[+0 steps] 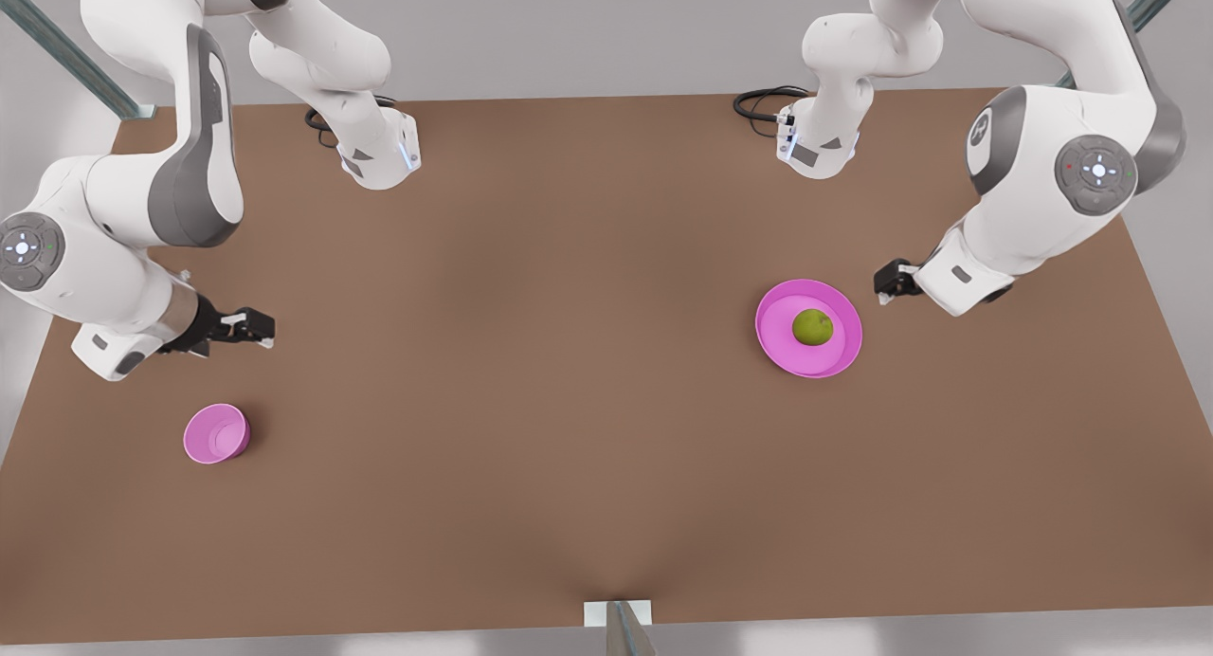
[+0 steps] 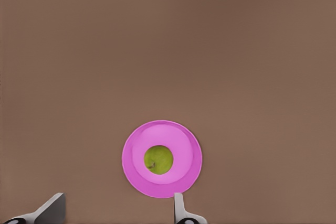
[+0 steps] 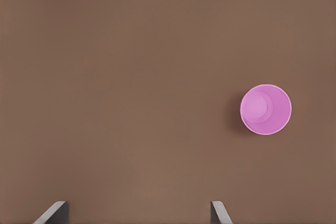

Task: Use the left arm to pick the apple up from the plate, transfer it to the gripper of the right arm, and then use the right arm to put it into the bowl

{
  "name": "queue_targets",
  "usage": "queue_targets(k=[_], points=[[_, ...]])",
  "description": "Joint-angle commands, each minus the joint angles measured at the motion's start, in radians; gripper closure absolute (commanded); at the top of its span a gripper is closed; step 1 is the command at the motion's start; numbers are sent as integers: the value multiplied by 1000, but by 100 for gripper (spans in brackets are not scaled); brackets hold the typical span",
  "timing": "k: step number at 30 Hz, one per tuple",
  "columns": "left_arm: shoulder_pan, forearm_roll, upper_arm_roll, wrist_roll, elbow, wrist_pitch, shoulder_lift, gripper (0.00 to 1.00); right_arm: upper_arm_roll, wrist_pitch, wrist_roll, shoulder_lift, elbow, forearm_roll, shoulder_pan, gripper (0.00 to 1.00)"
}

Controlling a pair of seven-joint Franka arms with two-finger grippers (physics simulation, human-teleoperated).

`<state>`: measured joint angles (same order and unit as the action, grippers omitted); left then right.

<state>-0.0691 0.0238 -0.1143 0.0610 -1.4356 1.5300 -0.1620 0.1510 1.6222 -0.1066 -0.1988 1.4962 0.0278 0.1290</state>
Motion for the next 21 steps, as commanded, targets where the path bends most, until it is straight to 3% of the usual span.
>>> queue_targets(k=[1,6,9,12,21], points=[[2,7,-1,-1,-8,39,2,0,1,19,-59,-1,-1,0,3,0],[-1,-87,-4,123,-551,577,62,0,1,19,-59,-1,-1,0,3,0],[3,-87,-5,143,-721,786,56,0,1,19,-59,-1,-1,0,3,0],[8,-85,-4,137,-832,891,41,0,1,19,-59,-1,-1,0,3,0],[3,-84,-2,134,-973,1038,16,0,1,19,-61,-1,-1,0,3,0]])
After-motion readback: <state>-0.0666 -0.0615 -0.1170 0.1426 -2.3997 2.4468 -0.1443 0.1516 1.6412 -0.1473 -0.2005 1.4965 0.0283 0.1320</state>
